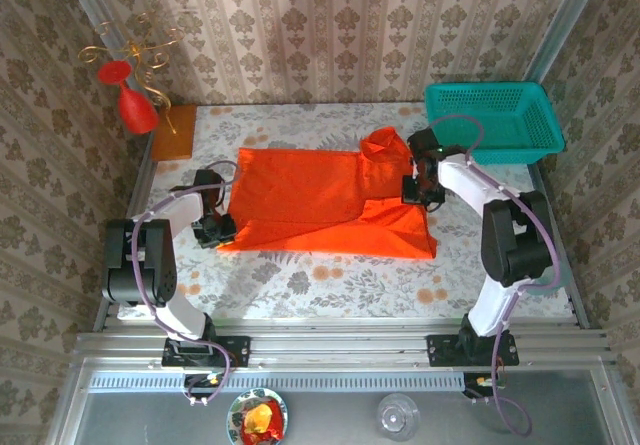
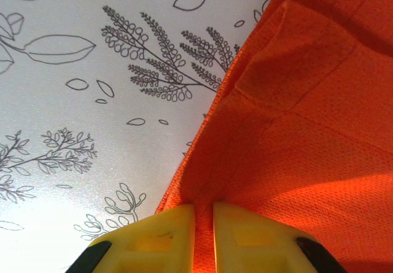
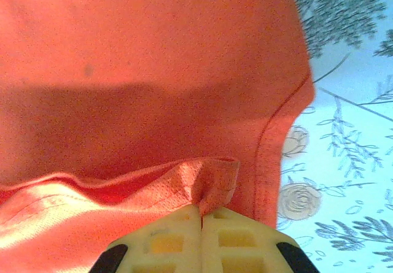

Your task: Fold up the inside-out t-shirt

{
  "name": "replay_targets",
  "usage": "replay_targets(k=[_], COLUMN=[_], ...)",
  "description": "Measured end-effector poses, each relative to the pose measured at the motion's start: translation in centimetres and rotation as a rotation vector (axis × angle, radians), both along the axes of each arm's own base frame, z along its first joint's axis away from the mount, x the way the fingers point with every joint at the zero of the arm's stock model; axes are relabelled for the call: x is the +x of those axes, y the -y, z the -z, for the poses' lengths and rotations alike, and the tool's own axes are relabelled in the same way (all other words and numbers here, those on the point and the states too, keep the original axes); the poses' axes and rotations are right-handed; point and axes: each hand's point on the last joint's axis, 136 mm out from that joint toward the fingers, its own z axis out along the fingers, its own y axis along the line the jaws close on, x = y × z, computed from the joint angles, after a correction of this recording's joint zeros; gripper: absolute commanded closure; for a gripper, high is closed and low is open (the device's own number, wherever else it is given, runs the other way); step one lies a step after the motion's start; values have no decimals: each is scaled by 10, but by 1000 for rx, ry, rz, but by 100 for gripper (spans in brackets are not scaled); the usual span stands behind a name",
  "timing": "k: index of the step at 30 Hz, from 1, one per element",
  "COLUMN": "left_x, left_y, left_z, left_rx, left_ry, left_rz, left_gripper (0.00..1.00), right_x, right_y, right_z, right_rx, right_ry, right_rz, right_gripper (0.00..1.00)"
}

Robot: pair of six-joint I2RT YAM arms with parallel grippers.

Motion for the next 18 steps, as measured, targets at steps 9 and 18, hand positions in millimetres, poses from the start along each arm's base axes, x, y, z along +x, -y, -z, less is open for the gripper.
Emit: replay_targets(k=[9, 18], left_x=[-1, 3], left_y=[1, 11], left_z=[-2, -24], left_rx=[-10, -51], left_ry=[15, 60], left_rz=[-10, 4], left_gripper=[80, 78], right_x=[-6, -40], right_y=[12, 9], right_z=[21, 6], right_rx=[-10, 19], right_ry=[-67, -61], right_rz=[37, 63], right_gripper=[60, 55])
